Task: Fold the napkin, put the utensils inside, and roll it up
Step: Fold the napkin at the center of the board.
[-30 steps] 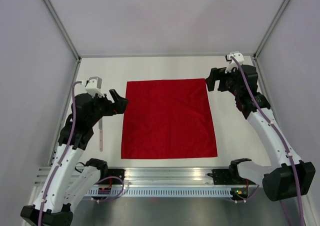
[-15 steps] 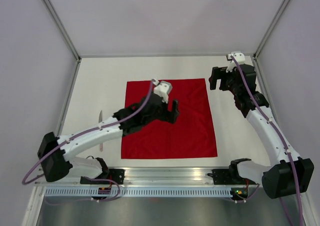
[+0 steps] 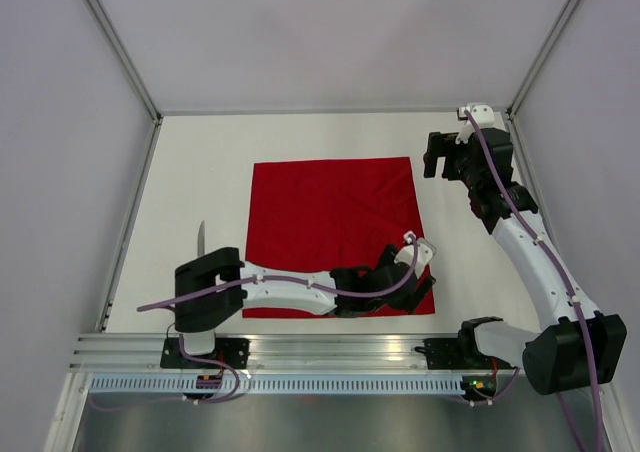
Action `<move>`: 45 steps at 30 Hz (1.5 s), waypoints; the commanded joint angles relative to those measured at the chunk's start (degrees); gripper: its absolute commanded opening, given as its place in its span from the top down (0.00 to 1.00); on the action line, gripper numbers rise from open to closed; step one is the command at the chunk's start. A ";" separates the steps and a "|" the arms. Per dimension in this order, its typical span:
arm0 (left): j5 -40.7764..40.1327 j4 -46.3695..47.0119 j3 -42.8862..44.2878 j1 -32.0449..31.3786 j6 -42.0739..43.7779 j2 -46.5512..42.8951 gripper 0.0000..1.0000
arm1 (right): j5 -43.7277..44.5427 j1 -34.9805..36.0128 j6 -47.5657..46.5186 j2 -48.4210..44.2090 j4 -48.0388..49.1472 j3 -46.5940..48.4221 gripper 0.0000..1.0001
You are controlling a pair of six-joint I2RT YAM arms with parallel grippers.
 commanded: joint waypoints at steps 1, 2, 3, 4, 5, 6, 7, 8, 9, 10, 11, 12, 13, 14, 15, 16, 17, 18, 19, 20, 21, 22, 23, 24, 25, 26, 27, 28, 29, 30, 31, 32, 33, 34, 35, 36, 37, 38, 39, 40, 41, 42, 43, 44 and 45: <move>-3.17 5.25 5.07 -3.32 1.69 4.17 0.20 | 2.57 -0.23 0.25 0.15 -0.02 1.47 0.02; -3.08 5.34 5.61 -3.85 2.39 5.75 0.20 | 2.74 -0.32 0.25 0.15 0.06 1.39 0.02; -3.08 5.34 6.05 -4.47 2.75 6.63 0.21 | 2.83 -0.32 0.33 0.06 0.06 1.39 0.02; -3.08 5.43 6.75 -5.25 3.01 7.25 0.21 | 2.83 -0.32 0.25 0.23 0.15 1.39 0.02; -3.08 5.51 7.10 -5.61 3.27 8.30 0.22 | 2.75 -0.40 0.25 0.24 0.15 1.39 0.02; -2.82 5.60 7.28 -5.79 3.28 8.66 0.22 | 2.74 -0.32 0.25 0.24 0.15 1.39 0.02; -2.64 6.04 7.11 -6.05 3.28 8.92 0.23 | 2.74 -0.40 0.33 0.15 0.06 1.39 0.02; -2.38 6.30 7.19 -6.14 3.45 9.27 0.23 | 2.57 -0.32 0.34 0.24 0.15 1.39 0.02; -1.86 6.57 7.11 -6.23 3.54 9.63 0.23 | 2.48 -0.32 0.34 0.15 0.06 1.30 0.02; -1.50 6.83 7.19 -6.32 3.63 10.06 0.23 | 2.39 -0.40 0.34 0.24 0.15 1.30 0.02; -1.41 6.92 7.46 -6.40 3.63 10.42 0.24 | 2.48 -0.40 0.25 0.24 0.06 1.30 0.02; -1.32 6.92 7.81 -6.41 3.71 11.29 0.25 | 2.31 -0.40 0.33 0.32 0.06 1.30 0.02; -1.32 6.92 7.98 -6.58 3.72 11.73 0.25 | 2.22 -0.40 0.25 0.24 0.06 1.30 0.02; -1.41 6.92 8.16 -6.58 3.72 12.09 0.26 | 2.22 -0.32 0.51 0.24 -0.02 1.30 0.02; -1.41 7.18 8.25 -6.67 3.72 12.53 0.27 | 2.04 -0.32 0.51 0.15 -0.11 1.30 0.02; -1.41 7.27 8.42 -6.67 3.72 13.23 0.27 | 1.78 -0.40 0.51 0.15 -0.11 1.30 0.02; -1.41 7.53 8.51 -6.67 3.89 13.67 0.27 | 1.69 -0.40 0.69 0.15 -0.03 1.30 0.02; -1.59 7.71 8.60 -6.67 3.98 13.93 0.27 | 1.60 -0.49 0.69 0.15 -0.20 1.30 0.02; -1.59 8.06 8.51 -6.67 4.24 14.46 0.27 | 1.25 -0.58 0.77 0.06 -0.29 1.30 0.02; -1.76 8.41 8.60 -6.67 4.33 14.64 0.28 | 1.08 -0.58 0.77 0.06 -0.38 1.30 0.02; -1.94 8.59 8.77 -6.67 4.50 14.90 0.28 | 0.99 -0.67 0.86 0.15 -0.38 1.30 0.02; -2.03 8.68 8.86 -6.67 4.94 15.16 0.28 | 0.90 -0.75 0.95 0.15 -0.38 1.30 0.02; -2.29 8.77 8.95 -6.67 5.21 15.51 0.28 | 0.72 -0.76 0.86 0.15 -0.38 1.30 0.02; -2.46 9.46 8.95 -6.67 5.38 15.69 0.28 | 0.55 -0.84 0.95 0.06 -0.46 1.30 0.02; -2.55 9.64 9.04 -6.67 5.91 15.87 0.28 | 0.46 -0.84 0.95 0.06 -0.38 1.30 0.02; -2.55 9.64 9.48 -6.67 6.09 16.57 0.28 | 0.37 -0.84 1.04 -0.03 -0.64 1.39 0.02; -2.55 9.56 9.57 -6.67 6.09 16.83 0.28 | 0.37 -0.84 0.95 -0.03 -0.55 1.39 0.02; -2.55 9.56 9.83 -6.67 6.09 17.18 0.28 | 0.37 -0.93 0.86 -0.11 -0.55 1.47 0.02; -2.47 9.73 9.74 -6.67 6.09 17.80 0.29 | 0.37 -0.93 0.95 -0.29 -0.55 1.39 0.02; -2.38 9.91 9.66 -6.67 6.00 17.98 0.29 | 0.28 -0.93 0.95 -0.29 -0.55 1.39 0.02; -2.55 10.00 9.57 -6.67 6.00 18.15 0.29 | 0.28 -0.93 0.86 -0.38 -0.64 1.39 0.02; -2.55 10.17 9.39 -6.67 6.00 18.42 0.29 | 0.28 -0.93 0.95 -0.38 -0.55 1.39 0.02; -2.55 10.26 9.39 -6.67 6.00 18.59 0.29 | 0.11 -0.93 0.86 -0.38 -0.64 1.39 0.02; -2.55 10.43 9.30 -6.67 6.09 18.77 0.30 | 0.02 -0.93 0.86 -0.29 -0.64 1.39 0.02; -2.47 10.44 9.22 -6.67 6.18 18.77 0.30 | 0.11 -1.02 0.95 -0.38 -0.73 1.47 0.02; -2.64 10.52 9.22 -6.67 6.26 19.03 0.30 | -0.15 -0.93 0.95 -0.20 -0.64 1.47 0.02; -2.73 10.61 9.22 -6.67 6.53 19.12 0.30 | -0.16 -0.93 0.86 -0.29 -0.73 1.47 0.02; -2.82 10.61 9.30 -6.67 6.61 19.30 0.30 | -0.24 -0.93 0.95 -0.29 -0.73 1.47 0.02; -2.90 10.61 9.39 -6.67 6.70 19.47 0.30 | -0.33 -1.02 0.86 -0.20 -0.81 1.47 0.02; -3.08 10.70 9.39 -6.67 6.79 19.65 0.31 | -0.24 -0.93 0.95 -0.20 -0.82 1.47 0.02; -3.08 10.79 9.48 -6.67 6.88 19.74 0.33 | -0.42 -0.93 0.95 -0.29 -0.82 1.47 0.02; -2.99 10.79 9.57 -6.67 6.88 19.82 0.34 | -0.51 -0.93 0.95 -0.38 -0.82 1.47 0.02; -3.17 10.79 9.57 -6.67 6.79 20.17 0.35 | -0.51 -0.93 0.86 -0.38 -0.73 1.47 0.02; -3.17 10.79 9.57 -6.67 6.79 20.18 0.36 | -0.51 -0.93 0.95 -0.55 -0.81 1.47 0.02; -3.34 10.79 9.57 -6.67 6.70 20.26 0.37 | -0.59 -0.93 0.95 -0.55 -0.82 1.47 0.02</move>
